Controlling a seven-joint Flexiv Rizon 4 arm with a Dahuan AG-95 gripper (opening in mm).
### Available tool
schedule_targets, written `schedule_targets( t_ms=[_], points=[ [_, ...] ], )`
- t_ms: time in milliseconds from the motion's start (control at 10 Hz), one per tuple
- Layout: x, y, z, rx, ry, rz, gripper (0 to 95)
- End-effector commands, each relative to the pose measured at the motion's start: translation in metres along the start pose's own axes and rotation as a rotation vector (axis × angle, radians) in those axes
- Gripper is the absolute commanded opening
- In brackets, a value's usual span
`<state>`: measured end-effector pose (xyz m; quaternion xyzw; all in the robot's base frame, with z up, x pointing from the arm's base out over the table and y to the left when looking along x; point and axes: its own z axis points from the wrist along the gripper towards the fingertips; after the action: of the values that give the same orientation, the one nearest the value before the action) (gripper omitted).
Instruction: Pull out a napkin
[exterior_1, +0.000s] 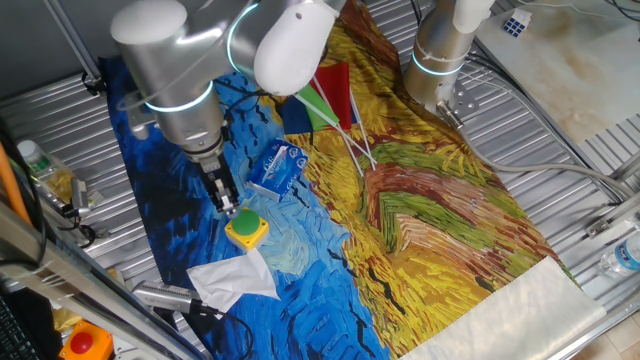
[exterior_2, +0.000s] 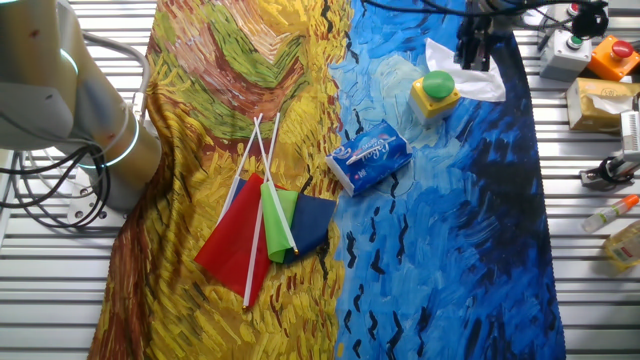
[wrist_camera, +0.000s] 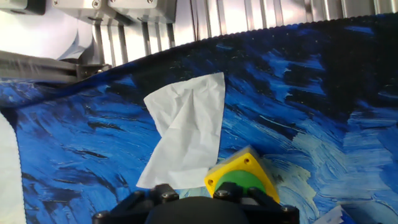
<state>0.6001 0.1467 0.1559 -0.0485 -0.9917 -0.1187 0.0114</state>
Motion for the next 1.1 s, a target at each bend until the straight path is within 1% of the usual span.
schedule_targets(
  t_ms=[100, 200, 300, 400, 500, 600, 800, 900, 1000, 1100],
  points=[
    [0.001, -0.003, -0.001, 0.013, -0.001, 0.000, 0.0],
    [0.003, -0.009, -0.004, 0.022, -0.001, -0.008, 0.0],
    [0.007, -0.021, -0.008, 0.062, -0.006, -0.022, 0.0],
    [0.010, -0.028, -0.010, 0.116, -0.013, -0.040, 0.0],
    [0.012, -0.034, -0.012, 0.170, -0.014, -0.056, 0.0],
    [0.016, -0.042, -0.013, 0.175, -0.015, -0.049, 0.0],
    [0.024, -0.056, -0.016, 0.182, -0.013, -0.067, 0.0],
    [0.026, -0.062, -0.017, 0.178, -0.014, -0.076, 0.0],
    [0.027, -0.065, -0.020, 0.187, -0.005, -0.070, 0.0],
    [0.027, -0.068, -0.023, 0.187, 0.003, -0.078, 0.0]
  ],
)
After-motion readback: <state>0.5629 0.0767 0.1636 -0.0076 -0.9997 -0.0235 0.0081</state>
